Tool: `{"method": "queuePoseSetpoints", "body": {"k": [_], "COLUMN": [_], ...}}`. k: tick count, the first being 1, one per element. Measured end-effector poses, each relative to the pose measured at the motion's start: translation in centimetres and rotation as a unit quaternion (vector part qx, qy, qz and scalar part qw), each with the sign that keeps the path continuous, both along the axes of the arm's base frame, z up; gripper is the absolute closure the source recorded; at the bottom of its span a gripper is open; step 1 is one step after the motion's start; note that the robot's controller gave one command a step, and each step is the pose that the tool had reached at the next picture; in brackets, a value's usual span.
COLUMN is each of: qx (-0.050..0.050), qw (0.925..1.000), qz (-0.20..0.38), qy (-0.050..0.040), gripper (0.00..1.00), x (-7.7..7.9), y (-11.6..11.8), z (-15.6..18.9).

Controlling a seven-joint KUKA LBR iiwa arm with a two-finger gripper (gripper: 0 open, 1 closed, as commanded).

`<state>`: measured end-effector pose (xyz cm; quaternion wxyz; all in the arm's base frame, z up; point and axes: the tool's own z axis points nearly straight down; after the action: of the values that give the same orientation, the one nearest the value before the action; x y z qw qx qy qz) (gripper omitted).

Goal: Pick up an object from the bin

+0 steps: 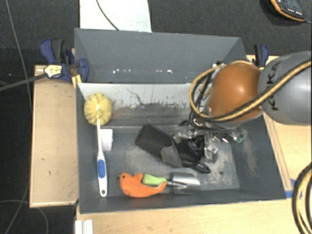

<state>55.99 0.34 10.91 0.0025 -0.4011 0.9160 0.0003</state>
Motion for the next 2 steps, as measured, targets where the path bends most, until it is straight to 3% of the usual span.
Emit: {"method": "queuePoseSetpoints", "body": {"k": [1,2], "qx": [0.000,0.000], "qw": [0.9766,0.9957], "qz": [-0.215,0.093], "qy": [-0.0023,-0.0035], "gripper": [0.00,1.00], "x": [0.8,2.3], "y": [4.1,0.6], "z": [-2.9,-3.5]}}
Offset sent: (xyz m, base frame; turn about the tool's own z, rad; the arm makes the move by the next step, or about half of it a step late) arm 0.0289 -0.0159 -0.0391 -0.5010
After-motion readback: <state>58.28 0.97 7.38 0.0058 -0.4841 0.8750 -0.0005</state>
